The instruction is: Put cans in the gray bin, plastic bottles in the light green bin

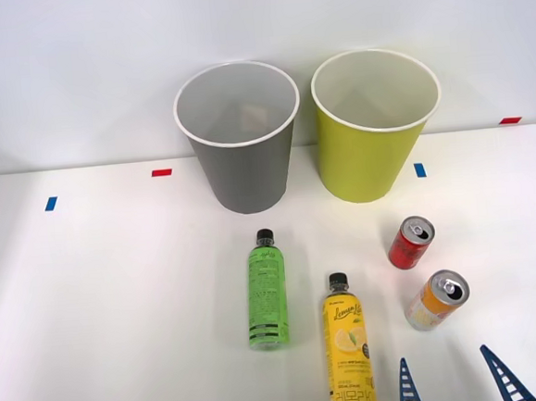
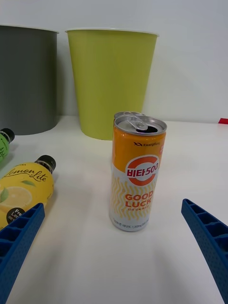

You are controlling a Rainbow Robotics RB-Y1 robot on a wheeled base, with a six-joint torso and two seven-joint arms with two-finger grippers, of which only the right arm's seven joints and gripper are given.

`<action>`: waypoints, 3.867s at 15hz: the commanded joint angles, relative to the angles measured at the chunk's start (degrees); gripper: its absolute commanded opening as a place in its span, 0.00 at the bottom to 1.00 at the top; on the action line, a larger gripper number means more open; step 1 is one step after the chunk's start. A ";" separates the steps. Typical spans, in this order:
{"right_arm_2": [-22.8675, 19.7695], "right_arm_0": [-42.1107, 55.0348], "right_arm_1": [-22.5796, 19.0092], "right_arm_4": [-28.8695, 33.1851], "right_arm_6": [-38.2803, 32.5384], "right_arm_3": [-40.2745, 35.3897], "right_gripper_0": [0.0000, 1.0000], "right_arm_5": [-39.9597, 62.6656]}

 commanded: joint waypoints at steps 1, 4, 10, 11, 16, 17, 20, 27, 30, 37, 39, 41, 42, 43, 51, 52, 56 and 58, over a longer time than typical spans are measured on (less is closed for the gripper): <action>0.00 0.00 0.00 0.00 0.00 0.00 1.00 0.00; 0.00 0.00 0.00 0.00 0.00 0.00 1.00 0.00; -1.49 0.00 1.85 -1.32 0.00 1.93 1.00 -2.29; -1.76 -0.97 2.11 -1.76 -0.09 1.93 1.00 -2.29; -3.08 -3.87 2.64 -3.08 0.18 2.29 1.00 -2.29; -3.25 -4.48 2.90 -3.08 0.18 2.81 1.00 -2.29; -3.34 -6.33 3.43 -3.16 -0.09 4.31 1.00 -2.29; -3.43 -11.95 5.89 -4.57 0.26 6.86 1.00 -2.37; -3.52 -13.36 6.42 -5.27 0.26 6.77 1.00 -1.85; -4.04 -16.17 6.68 -7.65 0.79 6.77 1.00 0.26; -4.22 -16.44 6.68 -8.09 0.97 6.77 1.00 0.79; -4.31 -16.26 6.68 -8.53 1.49 6.77 1.00 0.88; -4.39 -16.26 6.77 -8.61 1.67 6.77 1.00 0.88; -4.48 -16.26 6.77 -8.70 2.02 6.77 1.00 1.32; -4.39 -17.67 6.86 -9.14 3.16 6.77 1.00 3.16; -4.48 -17.75 6.77 -9.32 3.25 6.77 1.00 3.25; -4.39 -17.31 6.42 -9.49 3.87 6.77 0.00 3.25; -4.39 -17.14 6.33 -9.14 3.96 6.77 0.00 3.25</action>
